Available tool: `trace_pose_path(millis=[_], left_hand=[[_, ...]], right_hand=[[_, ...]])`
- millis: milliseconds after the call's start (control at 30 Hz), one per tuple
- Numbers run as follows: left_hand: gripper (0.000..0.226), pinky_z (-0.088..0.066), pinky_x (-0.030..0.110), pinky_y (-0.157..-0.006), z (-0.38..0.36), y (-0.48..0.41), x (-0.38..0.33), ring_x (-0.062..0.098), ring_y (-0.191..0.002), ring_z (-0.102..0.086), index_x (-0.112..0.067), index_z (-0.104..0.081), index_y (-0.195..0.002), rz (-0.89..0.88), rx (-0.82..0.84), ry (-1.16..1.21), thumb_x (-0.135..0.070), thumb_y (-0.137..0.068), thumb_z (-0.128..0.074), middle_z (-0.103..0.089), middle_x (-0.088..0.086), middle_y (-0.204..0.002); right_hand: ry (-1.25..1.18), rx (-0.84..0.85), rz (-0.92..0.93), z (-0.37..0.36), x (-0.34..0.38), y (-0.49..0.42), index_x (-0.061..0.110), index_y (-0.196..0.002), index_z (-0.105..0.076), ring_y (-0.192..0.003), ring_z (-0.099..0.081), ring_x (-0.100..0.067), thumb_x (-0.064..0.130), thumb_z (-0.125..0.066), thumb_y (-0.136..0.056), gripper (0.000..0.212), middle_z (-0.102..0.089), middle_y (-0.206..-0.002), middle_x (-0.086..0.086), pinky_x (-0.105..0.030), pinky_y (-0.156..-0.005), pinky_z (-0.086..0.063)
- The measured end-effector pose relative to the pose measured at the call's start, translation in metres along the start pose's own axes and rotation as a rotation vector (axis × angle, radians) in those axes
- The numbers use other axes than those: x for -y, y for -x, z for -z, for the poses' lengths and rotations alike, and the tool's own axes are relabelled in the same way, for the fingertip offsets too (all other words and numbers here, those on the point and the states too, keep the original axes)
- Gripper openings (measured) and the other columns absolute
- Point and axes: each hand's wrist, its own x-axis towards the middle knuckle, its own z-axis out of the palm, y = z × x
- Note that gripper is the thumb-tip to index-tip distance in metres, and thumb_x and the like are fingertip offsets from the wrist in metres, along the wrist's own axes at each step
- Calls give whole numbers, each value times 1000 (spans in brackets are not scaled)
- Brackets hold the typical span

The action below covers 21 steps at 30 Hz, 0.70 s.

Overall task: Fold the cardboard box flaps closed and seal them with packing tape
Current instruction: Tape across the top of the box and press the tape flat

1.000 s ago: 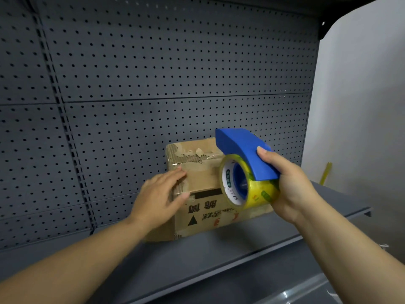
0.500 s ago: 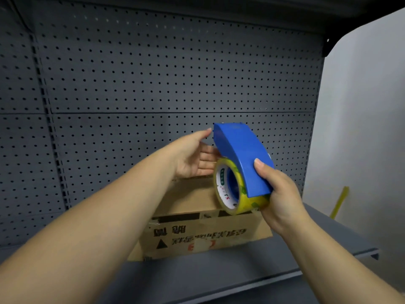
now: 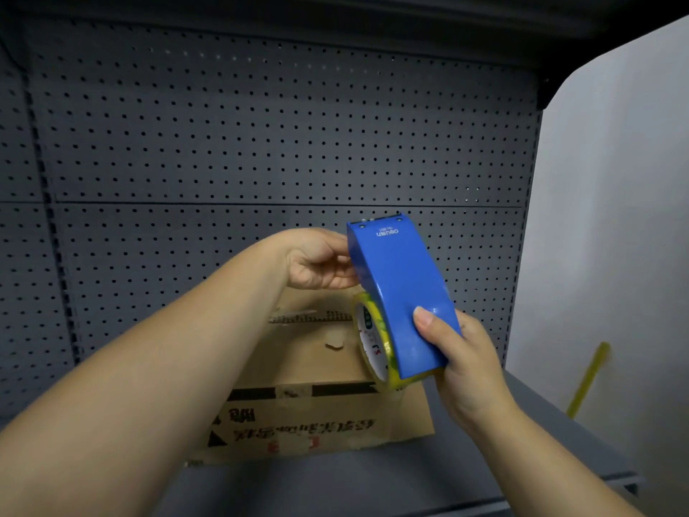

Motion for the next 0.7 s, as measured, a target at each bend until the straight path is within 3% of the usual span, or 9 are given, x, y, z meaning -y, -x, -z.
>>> trace_pose_path(millis=[233,400,533,700], left_hand=[[19,-50,16,-46,-11,-6,-9,5,-51,-65,-12,-59,-79,-38,-55,-186,-1,-90,-49,-68,-5,-58],[20,-50,15,-46,-5,-21,-22,6,-48,-63,-14,-56,-75,-76,-85,-287,-2,-90,-51,-66,-4,-53],[22,-49,15,-44,1,-40,-26,5,-44,-61,-12,-58,-75,-177,-184,-352,4,-88,-51,-64,-4,-49],[23,-51,17,-49,6,-60,-30,8,-50,-60,-13,-61,-72,-266,-170,-390,6,-85,-55,-65,-6,-50]], right_hand=[[123,5,12,6,-3,-7,18,-68,-69,-64,-61,-10,47,-64,-58,32,-67,-67,2,-22,-56,-47],[160,-26,-20,3,-5,-16,13,-70,-68,-64,-63,-8,50,-64,-58,38,-68,-68,4,-19,-57,-48],[4,-65,-132,-4,-6,-25,22,-69,-75,-70,-67,-12,37,-67,-66,18,-73,-76,1,-27,-65,-51],[-170,-51,-211,-7,4,-31,13,-80,-75,-67,-68,-16,35,-65,-66,27,-73,-78,-6,-25,-56,-54]])
